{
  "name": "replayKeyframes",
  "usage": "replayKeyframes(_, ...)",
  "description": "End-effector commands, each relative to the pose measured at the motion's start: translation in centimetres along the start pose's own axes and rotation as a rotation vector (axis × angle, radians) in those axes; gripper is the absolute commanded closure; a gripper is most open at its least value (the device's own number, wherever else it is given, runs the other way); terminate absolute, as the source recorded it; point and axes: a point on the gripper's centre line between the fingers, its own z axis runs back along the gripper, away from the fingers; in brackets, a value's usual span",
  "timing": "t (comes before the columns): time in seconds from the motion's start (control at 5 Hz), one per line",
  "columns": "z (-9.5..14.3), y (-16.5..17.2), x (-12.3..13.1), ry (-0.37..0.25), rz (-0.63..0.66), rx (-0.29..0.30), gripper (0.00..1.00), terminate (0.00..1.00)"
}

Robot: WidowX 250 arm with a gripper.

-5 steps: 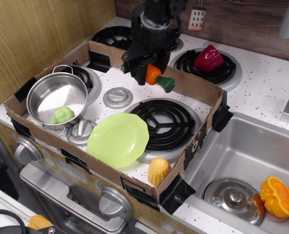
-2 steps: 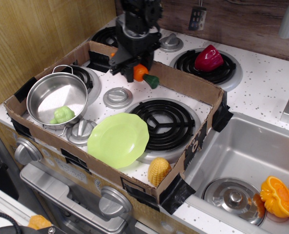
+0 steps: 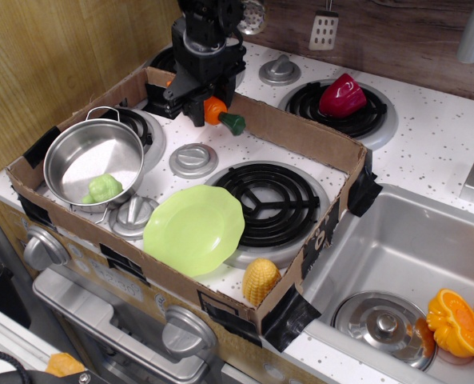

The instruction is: Take carrot off plate

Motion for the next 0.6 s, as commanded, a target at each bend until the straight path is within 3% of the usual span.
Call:
replayKeyframes(0.0, 1.2, -2.0, -1.3, -0.015, 0.03, -0.049, 1.0, 0.0)
replayKeyframes(0.2, 1.8, -2.0, -2.5, -0.01, 0.049, -0.033, 1.0, 0.0)
replayKeyframes(0.4, 1.0, -1.5, -2.5, 0.026, -0.003, -0.079, 0.0, 1.0)
